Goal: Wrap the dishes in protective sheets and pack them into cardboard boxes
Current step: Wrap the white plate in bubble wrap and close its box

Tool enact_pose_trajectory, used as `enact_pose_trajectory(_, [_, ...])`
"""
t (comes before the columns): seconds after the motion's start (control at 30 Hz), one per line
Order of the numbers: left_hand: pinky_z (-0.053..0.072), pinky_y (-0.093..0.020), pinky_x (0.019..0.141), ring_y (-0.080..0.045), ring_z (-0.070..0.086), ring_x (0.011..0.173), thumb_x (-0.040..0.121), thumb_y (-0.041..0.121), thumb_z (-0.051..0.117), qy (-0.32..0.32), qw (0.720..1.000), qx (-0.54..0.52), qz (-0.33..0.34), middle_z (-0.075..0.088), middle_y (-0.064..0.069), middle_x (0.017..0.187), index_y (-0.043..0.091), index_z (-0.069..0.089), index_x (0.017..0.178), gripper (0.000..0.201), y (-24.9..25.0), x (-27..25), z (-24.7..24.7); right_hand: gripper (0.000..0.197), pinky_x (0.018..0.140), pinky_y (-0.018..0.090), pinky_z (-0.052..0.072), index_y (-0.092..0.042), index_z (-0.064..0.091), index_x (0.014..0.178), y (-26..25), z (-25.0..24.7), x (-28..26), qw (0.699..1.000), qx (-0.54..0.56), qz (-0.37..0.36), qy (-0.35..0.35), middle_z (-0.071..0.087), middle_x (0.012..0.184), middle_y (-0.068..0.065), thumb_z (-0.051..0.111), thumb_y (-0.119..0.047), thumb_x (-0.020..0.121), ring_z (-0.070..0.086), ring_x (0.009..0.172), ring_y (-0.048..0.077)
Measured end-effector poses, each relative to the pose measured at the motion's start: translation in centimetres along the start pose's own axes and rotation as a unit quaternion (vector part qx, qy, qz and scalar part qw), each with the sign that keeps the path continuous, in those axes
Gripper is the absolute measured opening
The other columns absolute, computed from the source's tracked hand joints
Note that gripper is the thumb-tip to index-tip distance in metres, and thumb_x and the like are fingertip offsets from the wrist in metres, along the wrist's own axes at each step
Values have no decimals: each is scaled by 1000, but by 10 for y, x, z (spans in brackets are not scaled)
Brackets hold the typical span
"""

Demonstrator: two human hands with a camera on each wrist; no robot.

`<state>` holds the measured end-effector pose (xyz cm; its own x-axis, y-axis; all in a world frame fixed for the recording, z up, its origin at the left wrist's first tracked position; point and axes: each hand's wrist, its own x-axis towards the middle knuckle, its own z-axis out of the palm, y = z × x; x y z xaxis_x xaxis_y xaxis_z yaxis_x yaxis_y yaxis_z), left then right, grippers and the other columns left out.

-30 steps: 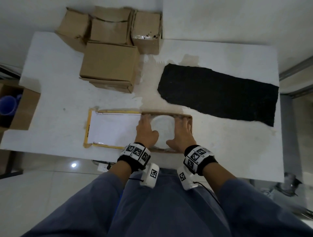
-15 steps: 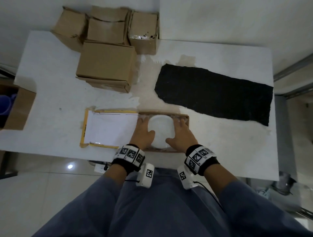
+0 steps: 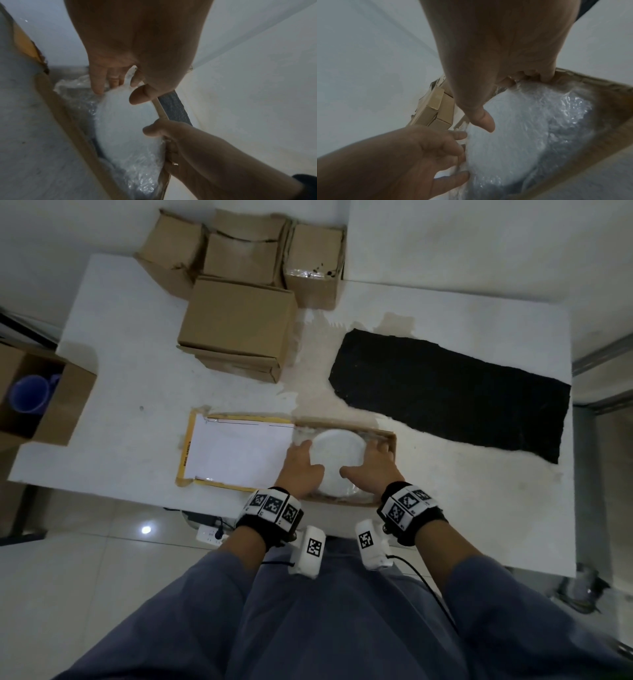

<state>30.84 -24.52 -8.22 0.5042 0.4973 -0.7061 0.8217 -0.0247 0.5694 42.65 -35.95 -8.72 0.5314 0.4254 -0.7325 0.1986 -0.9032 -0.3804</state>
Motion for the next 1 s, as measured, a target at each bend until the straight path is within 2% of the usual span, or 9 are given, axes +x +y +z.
enact_pose_trajectory(0.07, [39,-44,111,-29,43,132,77,24,55,1,999,-32,-3,44,-11,144,14,40,148,73,-2,2,-2,101,114,47,35,-7,17,154,-1,-2,-1,1000,-4,-2,6,18,158,18,72,-44,78,26,143,36])
enact_pose_trajectory(0.13, [45,-34,104,-23,49,126,87,11,55,13,996,-89,0,49,-7,142,18,46,145,59,-6,2,-7,86,104,39,43,-7,33,148,-1,-5,-6,999,-18,-23,36,36,148,17,72,-41,80,42,132,34])
enact_pose_trajectory(0.23, [48,-11,70,-14,61,98,90,2,52,73,988,-130,47,63,-2,121,20,65,121,38,-21,-1,-22,56,89,37,45,-16,55,131,1,-14,-17,986,-73,-69,131,56,130,9,69,-37,81,54,117,29])
enact_pose_trajectory(0.33, [53,-22,74,-17,63,88,87,7,58,132,985,-73,79,67,0,100,20,69,99,21,-47,-9,-41,54,95,45,40,-23,56,128,9,-14,-20,974,-118,-47,188,43,134,6,67,-41,78,44,120,29])
enact_pose_trajectory(0.43, [52,-23,76,-14,65,89,82,18,69,57,995,7,78,68,4,94,23,68,95,14,-72,-16,-56,59,89,46,44,-18,51,127,10,-2,-19,986,-43,-16,158,28,139,8,73,-34,75,40,119,35])
enact_pose_trajectory(0.57, [53,-26,77,-10,62,86,75,28,81,16,993,47,107,63,6,94,26,67,96,25,-92,-25,-67,67,82,41,42,-15,48,130,-5,16,-18,987,-46,-23,154,31,135,12,79,-32,73,38,116,37])
enact_pose_trajectory(0.7, [54,-32,74,-13,61,83,81,26,72,77,984,110,119,60,8,89,32,66,91,13,-103,-21,-72,65,80,41,40,-17,48,129,-28,35,-17,986,-55,-27,156,30,136,12,79,-36,76,35,119,37])
enact_pose_trajectory(0.87, [45,-27,53,-18,58,66,84,27,69,198,933,243,179,57,3,82,23,63,81,7,-113,-9,-81,65,90,47,44,-16,47,132,-51,46,-16,987,-53,-21,150,29,140,13,75,-40,78,34,122,38])
enact_pose_trajectory(1.0, [45,-32,46,-23,52,63,78,16,71,216,896,321,218,51,-5,83,17,59,80,12,-114,3,-90,67,93,46,42,-16,45,134,-62,56,-17,987,-59,-35,146,30,139,14,75,-38,77,33,124,39])
